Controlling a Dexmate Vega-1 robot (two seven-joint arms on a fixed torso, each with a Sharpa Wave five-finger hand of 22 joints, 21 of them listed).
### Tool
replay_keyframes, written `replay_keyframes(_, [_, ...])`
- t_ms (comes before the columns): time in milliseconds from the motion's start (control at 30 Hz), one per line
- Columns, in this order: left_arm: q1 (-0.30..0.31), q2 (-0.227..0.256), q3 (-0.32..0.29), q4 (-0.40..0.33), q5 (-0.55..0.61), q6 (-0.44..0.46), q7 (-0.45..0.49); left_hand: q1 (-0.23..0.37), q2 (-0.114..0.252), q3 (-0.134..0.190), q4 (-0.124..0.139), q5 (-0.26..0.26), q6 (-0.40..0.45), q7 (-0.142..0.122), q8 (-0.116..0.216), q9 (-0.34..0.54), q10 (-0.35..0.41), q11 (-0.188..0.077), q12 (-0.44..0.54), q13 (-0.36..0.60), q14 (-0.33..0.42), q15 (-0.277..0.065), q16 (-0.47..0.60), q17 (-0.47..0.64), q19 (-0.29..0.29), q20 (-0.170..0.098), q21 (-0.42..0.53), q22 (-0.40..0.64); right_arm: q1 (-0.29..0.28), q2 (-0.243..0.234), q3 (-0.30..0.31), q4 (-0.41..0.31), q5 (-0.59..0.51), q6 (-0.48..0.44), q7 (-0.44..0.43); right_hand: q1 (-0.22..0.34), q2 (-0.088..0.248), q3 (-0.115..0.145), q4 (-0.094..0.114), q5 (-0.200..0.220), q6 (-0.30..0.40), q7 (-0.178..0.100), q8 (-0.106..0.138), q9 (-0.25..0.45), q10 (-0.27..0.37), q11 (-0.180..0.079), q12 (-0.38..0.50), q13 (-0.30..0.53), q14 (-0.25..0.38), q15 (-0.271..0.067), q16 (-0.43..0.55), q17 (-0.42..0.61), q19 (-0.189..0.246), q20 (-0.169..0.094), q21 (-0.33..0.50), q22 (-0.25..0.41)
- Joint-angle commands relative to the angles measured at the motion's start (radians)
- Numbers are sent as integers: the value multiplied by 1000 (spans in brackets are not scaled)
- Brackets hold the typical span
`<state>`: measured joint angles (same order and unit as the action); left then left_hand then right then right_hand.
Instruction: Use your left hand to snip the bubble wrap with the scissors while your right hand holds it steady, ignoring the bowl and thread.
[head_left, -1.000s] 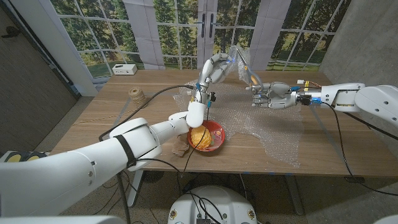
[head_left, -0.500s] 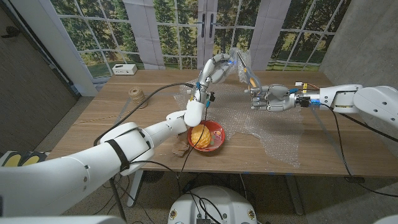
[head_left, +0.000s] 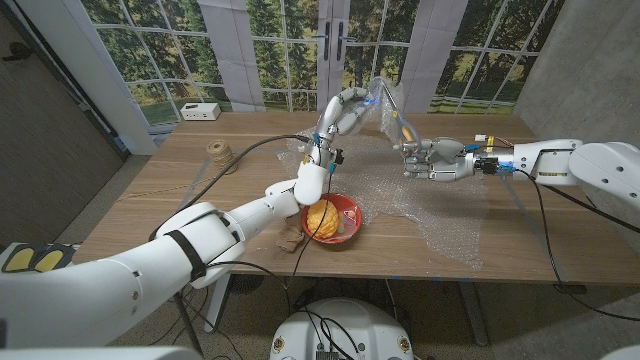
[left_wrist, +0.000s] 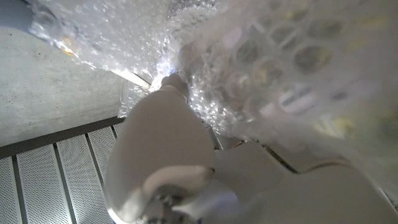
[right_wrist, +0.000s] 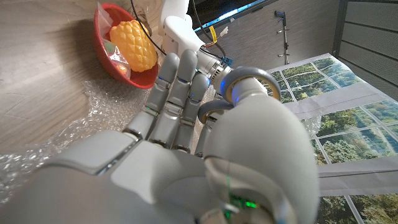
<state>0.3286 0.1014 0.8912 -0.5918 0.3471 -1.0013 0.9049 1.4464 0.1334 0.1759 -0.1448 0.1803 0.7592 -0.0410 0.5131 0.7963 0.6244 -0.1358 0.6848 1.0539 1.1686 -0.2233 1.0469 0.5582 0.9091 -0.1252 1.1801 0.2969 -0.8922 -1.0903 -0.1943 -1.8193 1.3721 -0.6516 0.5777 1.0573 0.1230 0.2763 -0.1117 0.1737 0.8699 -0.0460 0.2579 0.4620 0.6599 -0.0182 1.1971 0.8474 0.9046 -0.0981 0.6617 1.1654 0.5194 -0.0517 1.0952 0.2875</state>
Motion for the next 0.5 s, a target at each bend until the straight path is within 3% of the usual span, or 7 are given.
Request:
replay_keyframes(33, [-22,-22,7,74,16,-47,55,11,-6,-3,0,1,5,-1,-3,-4,8,0,1,-1,9,-1,7,1,12,-89,5,4,-13,-2,9,-4,-7,14,10,0,-15,-8,25,-4,-28,1,-35,-19,160,-156,0,2,36,-126,10,-5,4,-20,21,-7])
replay_keyframes(67, [-24,-24,9,79,16,-49,59,11,-6,-3,0,1,5,-1,-3,-5,8,1,1,0,8,-1,7,0,12,-90,5,4,-11,-5,7,-6,-17,20,19,-14,-35,-23,25,-4,-36,5,-44,-27,155,-152,0,5,32,-125,9,-9,5,-16,24,-10])
replay_keyframes(233, [-33,-26,23,94,13,-54,72,11,-5,-3,0,1,6,0,-4,-10,7,2,1,2,8,-1,7,0,12,-89,5,3,2,-15,-8,-9,-43,23,51,-41,-66,-56,20,4,-91,15,-80,-57,145,-146,-9,-1,18,-127,1,-28,-6,-2,29,-25])
replay_keyframes(500, [-39,-26,38,105,5,-59,91,12,-5,-4,0,1,5,-1,-6,-18,6,-1,2,4,8,-1,8,-1,11,-89,6,3,20,-27,-32,-14,-85,40,105,-82,-92,-89,25,11,-158,33,-89,-91,109,-141,-20,5,-23,-125,-16,-32,-26,14,26,-47])
